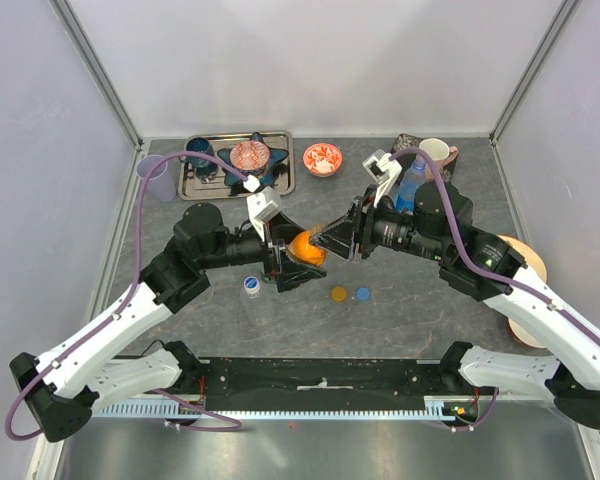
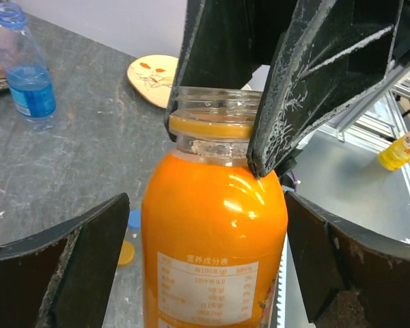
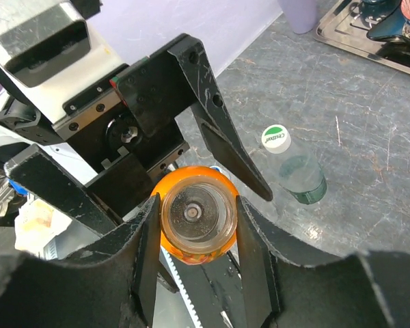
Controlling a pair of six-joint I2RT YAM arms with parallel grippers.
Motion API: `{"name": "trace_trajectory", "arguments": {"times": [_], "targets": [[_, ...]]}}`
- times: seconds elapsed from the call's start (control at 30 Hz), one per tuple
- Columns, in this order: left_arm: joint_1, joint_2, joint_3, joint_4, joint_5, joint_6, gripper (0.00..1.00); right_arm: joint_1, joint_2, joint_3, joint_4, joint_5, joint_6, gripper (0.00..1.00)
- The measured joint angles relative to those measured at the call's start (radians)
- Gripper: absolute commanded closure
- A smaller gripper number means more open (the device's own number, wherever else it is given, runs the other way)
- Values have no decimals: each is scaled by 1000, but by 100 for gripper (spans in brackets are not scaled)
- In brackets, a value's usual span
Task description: Unscrew the bottle caps
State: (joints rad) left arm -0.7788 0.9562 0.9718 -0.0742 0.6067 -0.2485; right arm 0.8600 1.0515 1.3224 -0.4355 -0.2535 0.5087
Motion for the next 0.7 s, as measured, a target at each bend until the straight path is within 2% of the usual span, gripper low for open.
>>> {"name": "trace_trajectory", "arguments": {"times": [0.13, 0.3, 0.43, 0.47, 0.6, 0.7], "targets": [[0, -18, 1, -18, -54, 0, 1, 0, -2, 2, -15, 27, -9, 85], [0, -64, 32, -140, -179, 12, 0, 0, -2, 43, -74, 178, -39, 84], [0, -139, 52, -249, -292, 32, 0, 1, 6, 90, -98, 415, -84, 90], [0, -170, 54, -274, -318, 35, 0, 1, 16, 94, -97, 469, -95, 99], [1, -317, 53, -345, -388, 40, 0, 0, 95, 87, -69, 766, -142, 100], [1, -449, 37, -356, -427, 39, 0, -17, 189, 19, 15, 944, -177, 100]]}}
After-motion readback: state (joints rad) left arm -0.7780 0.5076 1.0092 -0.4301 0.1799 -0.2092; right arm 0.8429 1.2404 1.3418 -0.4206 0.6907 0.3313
